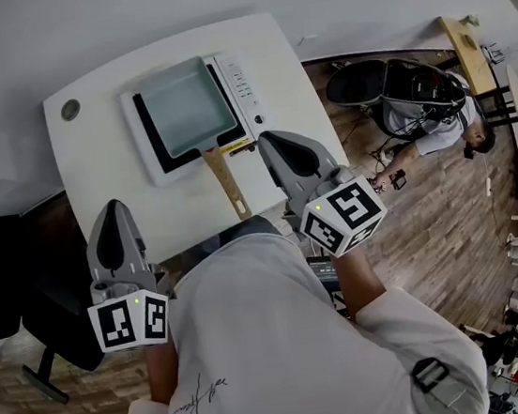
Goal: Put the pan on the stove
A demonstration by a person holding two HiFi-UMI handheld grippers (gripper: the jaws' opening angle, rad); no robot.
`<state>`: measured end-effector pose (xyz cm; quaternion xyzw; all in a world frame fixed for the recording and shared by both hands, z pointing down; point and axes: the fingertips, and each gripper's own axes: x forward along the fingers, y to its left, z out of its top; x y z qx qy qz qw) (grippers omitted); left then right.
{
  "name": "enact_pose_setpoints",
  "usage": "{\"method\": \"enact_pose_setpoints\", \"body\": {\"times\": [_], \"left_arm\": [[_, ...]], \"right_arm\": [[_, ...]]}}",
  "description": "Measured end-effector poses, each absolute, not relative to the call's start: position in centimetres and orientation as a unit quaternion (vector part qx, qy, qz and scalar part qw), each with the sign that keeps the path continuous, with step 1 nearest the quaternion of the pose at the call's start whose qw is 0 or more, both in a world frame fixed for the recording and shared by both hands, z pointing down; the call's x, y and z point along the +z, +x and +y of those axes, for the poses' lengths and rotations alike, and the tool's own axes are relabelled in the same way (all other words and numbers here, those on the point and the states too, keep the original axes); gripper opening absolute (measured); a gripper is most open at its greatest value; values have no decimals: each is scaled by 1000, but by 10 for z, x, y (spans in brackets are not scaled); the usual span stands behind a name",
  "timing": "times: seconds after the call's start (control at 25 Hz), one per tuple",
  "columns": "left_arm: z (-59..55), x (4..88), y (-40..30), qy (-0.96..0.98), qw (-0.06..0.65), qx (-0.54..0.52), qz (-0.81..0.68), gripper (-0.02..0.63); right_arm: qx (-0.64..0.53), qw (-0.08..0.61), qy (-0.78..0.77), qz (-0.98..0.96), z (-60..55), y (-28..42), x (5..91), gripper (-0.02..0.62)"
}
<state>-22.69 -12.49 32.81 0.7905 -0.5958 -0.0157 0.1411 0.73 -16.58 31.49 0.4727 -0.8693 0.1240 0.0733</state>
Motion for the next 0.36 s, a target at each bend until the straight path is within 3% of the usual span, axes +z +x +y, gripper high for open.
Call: {"method": "enact_pose_setpoints", "body": {"times": [0.36], "left_arm": [[-125,331,-230,780,173,-38,-600,3]], "right_arm": [[136,87,502,-850,-165,18,319,-2]]}}
